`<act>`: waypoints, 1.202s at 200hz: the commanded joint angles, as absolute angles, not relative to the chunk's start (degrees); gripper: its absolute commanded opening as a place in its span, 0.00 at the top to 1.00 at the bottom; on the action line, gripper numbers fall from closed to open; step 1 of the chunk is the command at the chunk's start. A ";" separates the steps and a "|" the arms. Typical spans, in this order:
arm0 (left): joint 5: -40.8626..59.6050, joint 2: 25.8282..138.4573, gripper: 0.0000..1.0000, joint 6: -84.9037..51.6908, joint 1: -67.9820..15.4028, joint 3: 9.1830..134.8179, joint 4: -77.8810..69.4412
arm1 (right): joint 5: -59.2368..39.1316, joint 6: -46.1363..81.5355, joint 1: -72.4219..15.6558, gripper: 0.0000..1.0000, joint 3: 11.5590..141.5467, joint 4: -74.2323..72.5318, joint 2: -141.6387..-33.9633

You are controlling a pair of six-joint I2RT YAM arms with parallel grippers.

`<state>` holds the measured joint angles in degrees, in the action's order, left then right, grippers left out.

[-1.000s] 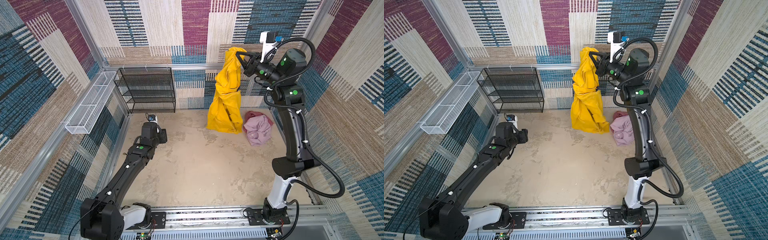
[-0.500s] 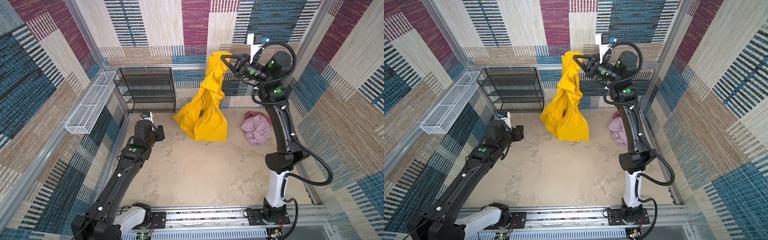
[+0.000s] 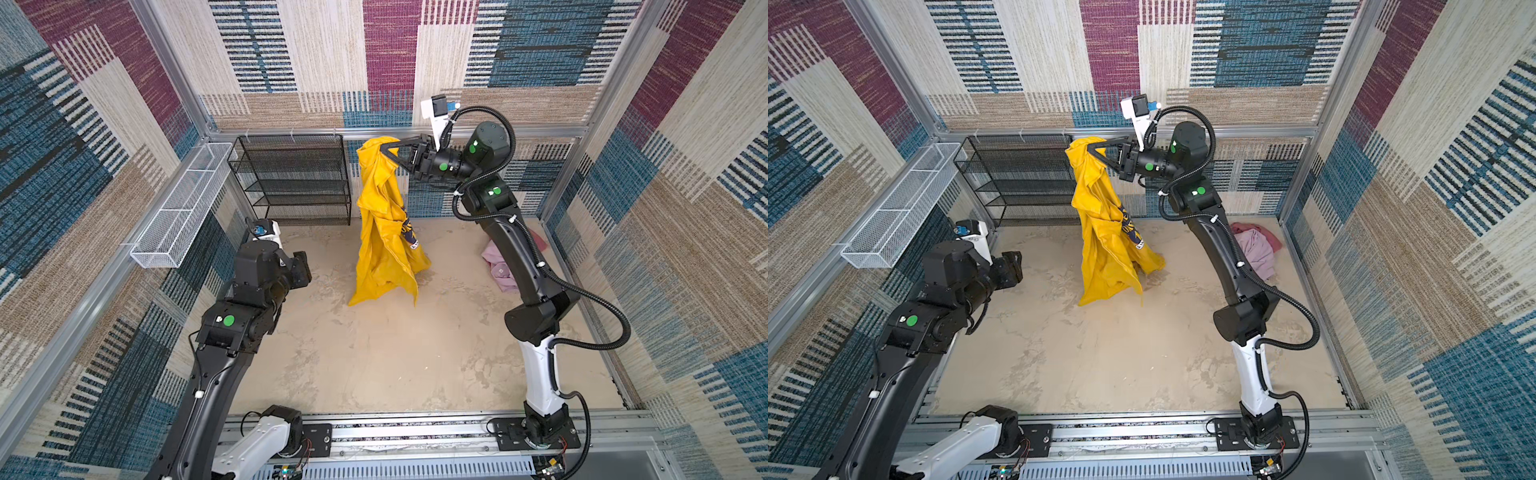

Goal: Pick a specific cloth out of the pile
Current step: 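Carry the yellow T-shirt toward the left arm and lower it onto the table, then release the T-shirt and withdraw the right gripper while the left gripper reaches toward it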

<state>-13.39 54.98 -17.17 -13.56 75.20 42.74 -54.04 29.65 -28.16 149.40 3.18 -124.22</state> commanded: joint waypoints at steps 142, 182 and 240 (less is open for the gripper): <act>-18.25 48.56 0.35 -16.09 -13.53 83.06 60.61 | -43.57 24.80 -46.03 1.00 145.57 1.25 -149.18; -17.63 49.20 0.35 -16.43 -13.45 82.29 60.53 | -37.80 22.13 -48.31 1.00 143.39 2.56 -153.52; -16.47 50.03 0.35 -16.83 -13.53 79.97 58.51 | -29.14 19.10 -49.09 0.56 134.51 4.50 -150.23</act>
